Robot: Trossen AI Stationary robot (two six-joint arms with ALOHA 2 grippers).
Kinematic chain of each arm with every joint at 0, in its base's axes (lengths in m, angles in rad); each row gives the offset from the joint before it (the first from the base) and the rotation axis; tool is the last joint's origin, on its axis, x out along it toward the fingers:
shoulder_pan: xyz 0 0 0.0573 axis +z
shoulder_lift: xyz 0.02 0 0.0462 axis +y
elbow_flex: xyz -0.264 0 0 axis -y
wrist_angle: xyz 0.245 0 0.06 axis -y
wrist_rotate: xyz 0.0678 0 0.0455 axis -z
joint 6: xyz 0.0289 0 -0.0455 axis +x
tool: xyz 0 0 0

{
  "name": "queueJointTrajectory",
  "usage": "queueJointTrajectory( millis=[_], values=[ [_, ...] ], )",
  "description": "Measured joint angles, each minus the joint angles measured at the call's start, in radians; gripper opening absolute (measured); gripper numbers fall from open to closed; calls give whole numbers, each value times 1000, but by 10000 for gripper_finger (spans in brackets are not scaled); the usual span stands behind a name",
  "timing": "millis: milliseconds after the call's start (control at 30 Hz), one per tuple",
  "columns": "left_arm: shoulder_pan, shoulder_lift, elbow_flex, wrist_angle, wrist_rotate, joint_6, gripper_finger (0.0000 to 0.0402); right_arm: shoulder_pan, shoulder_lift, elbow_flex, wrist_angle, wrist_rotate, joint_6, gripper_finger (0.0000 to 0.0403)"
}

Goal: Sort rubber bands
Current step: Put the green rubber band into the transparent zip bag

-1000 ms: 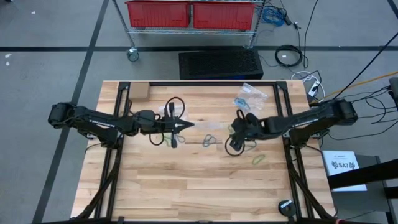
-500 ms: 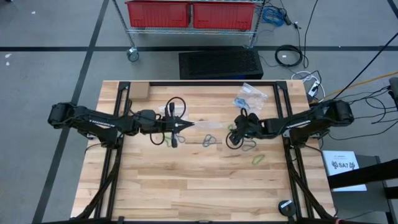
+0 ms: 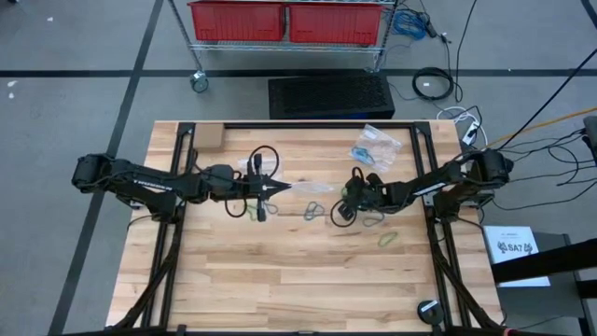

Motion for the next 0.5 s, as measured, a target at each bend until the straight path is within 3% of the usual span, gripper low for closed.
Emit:
queueJointTrajectory(
  millis=[200, 500],
  values=[
    [0, 0, 0, 0, 0, 0, 0, 8, -18, 15, -14, -46, -33, 15],
    [0, 0, 0, -4, 0, 0, 0, 120, -80, 234, -225, -209, -66, 2]
  ],
)
